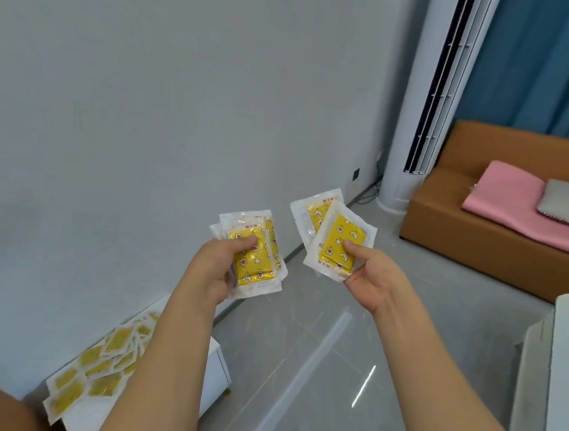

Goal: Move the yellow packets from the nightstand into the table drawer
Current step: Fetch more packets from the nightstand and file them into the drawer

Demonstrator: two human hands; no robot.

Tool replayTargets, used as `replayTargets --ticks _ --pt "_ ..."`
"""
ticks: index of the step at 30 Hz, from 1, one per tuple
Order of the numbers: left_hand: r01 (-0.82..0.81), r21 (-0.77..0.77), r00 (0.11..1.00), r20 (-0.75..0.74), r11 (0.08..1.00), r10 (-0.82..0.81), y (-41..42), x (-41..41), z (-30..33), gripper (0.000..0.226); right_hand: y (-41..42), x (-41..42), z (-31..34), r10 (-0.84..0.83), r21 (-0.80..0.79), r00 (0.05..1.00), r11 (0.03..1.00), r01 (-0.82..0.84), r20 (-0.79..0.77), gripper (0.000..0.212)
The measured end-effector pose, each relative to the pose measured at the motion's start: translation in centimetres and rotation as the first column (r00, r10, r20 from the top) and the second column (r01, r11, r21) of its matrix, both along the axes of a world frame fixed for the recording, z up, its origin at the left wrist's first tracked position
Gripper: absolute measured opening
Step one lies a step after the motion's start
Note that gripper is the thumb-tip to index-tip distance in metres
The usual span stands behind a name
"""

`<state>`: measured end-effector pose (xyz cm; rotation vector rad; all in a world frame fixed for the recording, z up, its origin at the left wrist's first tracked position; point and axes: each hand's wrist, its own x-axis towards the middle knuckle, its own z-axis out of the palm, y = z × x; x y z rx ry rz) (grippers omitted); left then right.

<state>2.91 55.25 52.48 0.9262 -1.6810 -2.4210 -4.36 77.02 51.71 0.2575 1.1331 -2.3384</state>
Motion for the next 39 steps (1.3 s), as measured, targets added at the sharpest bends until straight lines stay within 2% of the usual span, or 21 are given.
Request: replayTargets --ticks 4,10,17,22,27,34,39 --pt "-0.019 -0.006 0.998 -0.057 1.000 0.018 7.4 1.0 1.4 0.020 8.0 1.0 0.5 -0.027 0.008 0.997 1.000 0.027 -0.071 0.023" --pt "-0.009 -0.007 0.998 -0.054 1.000 0.008 19.0 2.6 2.0 0.016 19.4 2.8 1.8 -0.012 0.047 0.997 0.999 0.016 -0.074 0.021" --pt "0.016 0.000 0.999 -0.041 1.000 -0.016 26.9 2.9 2.2 0.014 27.8 4.8 2.5 -0.036 0.188 0.996 0.981 0.051 -0.086 0.025" --pt "0.016 0.001 0.998 -0.066 1.000 -0.016 34.2 4.5 2.3 0.022 35.1 6.6 2.2 -0.068 0.282 0.992 0.955 0.097 -0.110 0.029" --pt "-0.001 0.024 0.994 -0.108 1.000 0.004 43.8 6.6 2.1 0.030 44.9 9.2 1.9 -0.066 0.379 0.984 0.917 0.125 -0.166 0.021" --pt "0.031 0.053 0.998 -0.048 0.998 -0.028 55.8 8.8 0.2 0.030 56.0 12.2 1.5 -0.043 0.485 0.980 0.864 0.134 -0.194 0.022" --pt "0.052 0.064 0.998 -0.031 0.997 -0.050 61.9 9.1 0.0 0.033 61.9 13.4 1.1 -0.094 0.491 0.976 0.852 0.182 -0.198 0.020"
